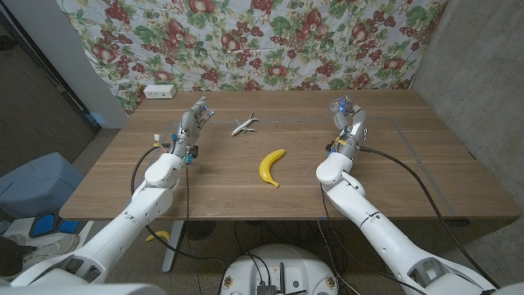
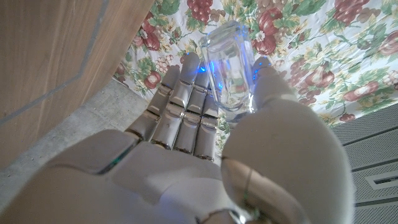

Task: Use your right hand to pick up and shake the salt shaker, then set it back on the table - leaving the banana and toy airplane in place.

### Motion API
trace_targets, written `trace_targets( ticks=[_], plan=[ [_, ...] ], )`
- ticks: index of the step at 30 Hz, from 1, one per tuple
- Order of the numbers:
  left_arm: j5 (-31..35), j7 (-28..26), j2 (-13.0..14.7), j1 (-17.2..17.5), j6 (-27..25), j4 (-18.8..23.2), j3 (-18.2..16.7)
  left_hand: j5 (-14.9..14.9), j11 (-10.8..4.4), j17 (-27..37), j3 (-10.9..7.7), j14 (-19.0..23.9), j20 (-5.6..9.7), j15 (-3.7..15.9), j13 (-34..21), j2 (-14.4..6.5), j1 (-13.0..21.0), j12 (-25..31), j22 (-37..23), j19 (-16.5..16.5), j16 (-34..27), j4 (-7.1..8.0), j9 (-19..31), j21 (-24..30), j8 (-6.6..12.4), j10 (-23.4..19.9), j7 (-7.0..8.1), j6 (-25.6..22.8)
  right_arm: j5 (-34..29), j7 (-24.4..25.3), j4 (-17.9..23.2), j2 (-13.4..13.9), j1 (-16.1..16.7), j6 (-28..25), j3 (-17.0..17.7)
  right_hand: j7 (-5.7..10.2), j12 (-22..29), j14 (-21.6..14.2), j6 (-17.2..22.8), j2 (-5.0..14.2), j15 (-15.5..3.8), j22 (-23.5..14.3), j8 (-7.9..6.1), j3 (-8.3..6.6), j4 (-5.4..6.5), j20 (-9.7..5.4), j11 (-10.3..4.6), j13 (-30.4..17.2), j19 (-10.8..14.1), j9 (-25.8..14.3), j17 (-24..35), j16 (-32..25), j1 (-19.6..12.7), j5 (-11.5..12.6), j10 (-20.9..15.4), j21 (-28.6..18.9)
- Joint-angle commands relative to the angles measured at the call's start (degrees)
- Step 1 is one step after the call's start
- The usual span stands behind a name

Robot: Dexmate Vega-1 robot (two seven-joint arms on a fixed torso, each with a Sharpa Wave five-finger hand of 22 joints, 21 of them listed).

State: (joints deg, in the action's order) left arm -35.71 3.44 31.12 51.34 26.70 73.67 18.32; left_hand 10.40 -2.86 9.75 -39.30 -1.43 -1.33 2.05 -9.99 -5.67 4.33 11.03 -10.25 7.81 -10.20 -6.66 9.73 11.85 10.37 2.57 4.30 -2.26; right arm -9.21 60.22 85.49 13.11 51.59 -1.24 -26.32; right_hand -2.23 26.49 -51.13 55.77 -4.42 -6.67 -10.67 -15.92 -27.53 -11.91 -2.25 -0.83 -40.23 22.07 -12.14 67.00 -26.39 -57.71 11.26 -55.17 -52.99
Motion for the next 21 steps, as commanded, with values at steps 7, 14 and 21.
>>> trace_targets(
  ticks=[7,14,21],
  plan=[
    [-0.22,0.83,-0.18,-0.95,0.0,-1.29,0.13,0.02,0.09,0.07,-0.35,0.35,-0.01,0.91,-0.22,-2.59,-0.58,0.01,-0.24,0.67,-0.08,0.02,0.24,-0.05,0.01,-0.3,0.05,-0.27,1.34,-13.24,7.04,8.48,-1.2,-10.74,-3.65,6.1,-0.08,-0.36,5.98,6.7,-6.1,0.07,-0.19,-2.66,2.1,-3.99,-7.6,-0.14,-0.16,-0.23,0.29,0.17,-6.69,0.26,-7.53,-0.55],
    [-0.23,0.81,-0.41,-1.27,0.01,-1.78,0.19,0.02,-0.01,0.07,-0.35,0.27,-0.02,0.85,-0.22,-2.58,-0.57,-0.03,-0.24,0.7,-0.04,0.0,0.24,-0.04,0.0,-0.2,0.01,-0.25,2.7,-19.17,8.97,11.24,-2.61,-14.77,-4.91,6.15,-0.24,-0.35,6.16,6.63,-6.16,0.08,-0.2,-2.6,2.07,-4.12,-7.84,0.02,-0.07,-0.22,0.21,0.3,-6.74,0.19,-7.64,-0.72],
    [-0.12,0.66,-0.53,-1.52,-0.11,-2.06,0.28,0.02,-0.01,0.06,-0.34,0.29,-0.03,0.92,-0.22,-2.58,-0.54,-0.03,-0.24,0.68,-0.05,-0.02,0.24,-0.04,-0.01,-0.21,0.05,-0.24,2.65,-20.39,8.77,11.76,-3.93,-16.84,-6.09,6.32,-0.4,-0.46,6.32,6.65,-6.19,0.1,-0.2,-2.45,2.12,-4.31,-7.85,0.15,-0.09,-0.22,-0.03,0.43,-6.75,0.07,-7.7,-0.84]
  ],
)
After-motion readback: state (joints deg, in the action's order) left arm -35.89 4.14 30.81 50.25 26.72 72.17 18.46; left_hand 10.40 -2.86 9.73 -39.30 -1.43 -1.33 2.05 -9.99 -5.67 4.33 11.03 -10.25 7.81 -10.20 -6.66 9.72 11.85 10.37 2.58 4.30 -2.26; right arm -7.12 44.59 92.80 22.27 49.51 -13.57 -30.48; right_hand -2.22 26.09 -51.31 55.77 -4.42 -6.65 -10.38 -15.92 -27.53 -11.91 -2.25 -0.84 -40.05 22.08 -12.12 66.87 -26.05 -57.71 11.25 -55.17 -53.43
